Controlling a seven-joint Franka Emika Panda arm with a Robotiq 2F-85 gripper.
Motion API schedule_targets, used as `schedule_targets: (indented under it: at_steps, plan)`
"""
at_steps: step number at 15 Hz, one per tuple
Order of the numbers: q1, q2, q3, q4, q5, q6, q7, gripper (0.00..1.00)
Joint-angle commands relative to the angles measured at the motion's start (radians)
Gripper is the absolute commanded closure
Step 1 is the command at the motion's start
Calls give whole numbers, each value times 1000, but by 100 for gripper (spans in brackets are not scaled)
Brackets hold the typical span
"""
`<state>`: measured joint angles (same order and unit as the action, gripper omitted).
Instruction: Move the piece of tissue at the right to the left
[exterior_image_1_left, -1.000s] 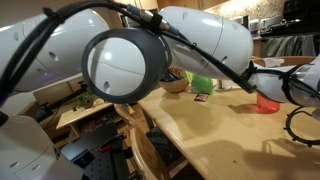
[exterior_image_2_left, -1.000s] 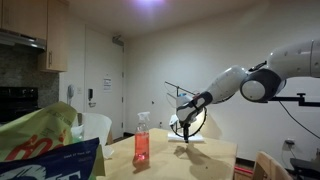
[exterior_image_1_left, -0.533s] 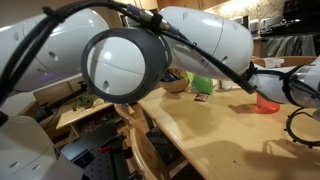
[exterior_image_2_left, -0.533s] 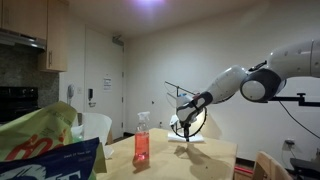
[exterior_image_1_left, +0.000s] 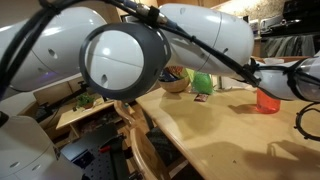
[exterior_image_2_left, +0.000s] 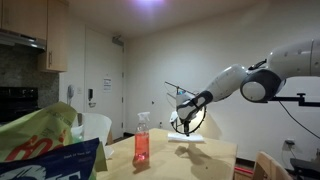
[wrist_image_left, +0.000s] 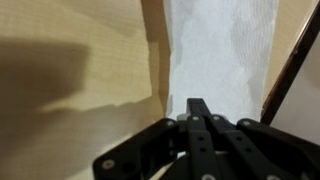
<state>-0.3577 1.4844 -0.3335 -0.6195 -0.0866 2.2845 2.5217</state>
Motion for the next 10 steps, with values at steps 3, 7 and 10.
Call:
schedule_targets:
  at_steps: [3, 7, 10]
  plan:
    - [8, 0, -11, 22, -53, -22, 23, 59]
    - [8, 0, 3, 10, -52, -21, 8, 28]
    - [9, 1, 8, 4, -50, -20, 1, 7]
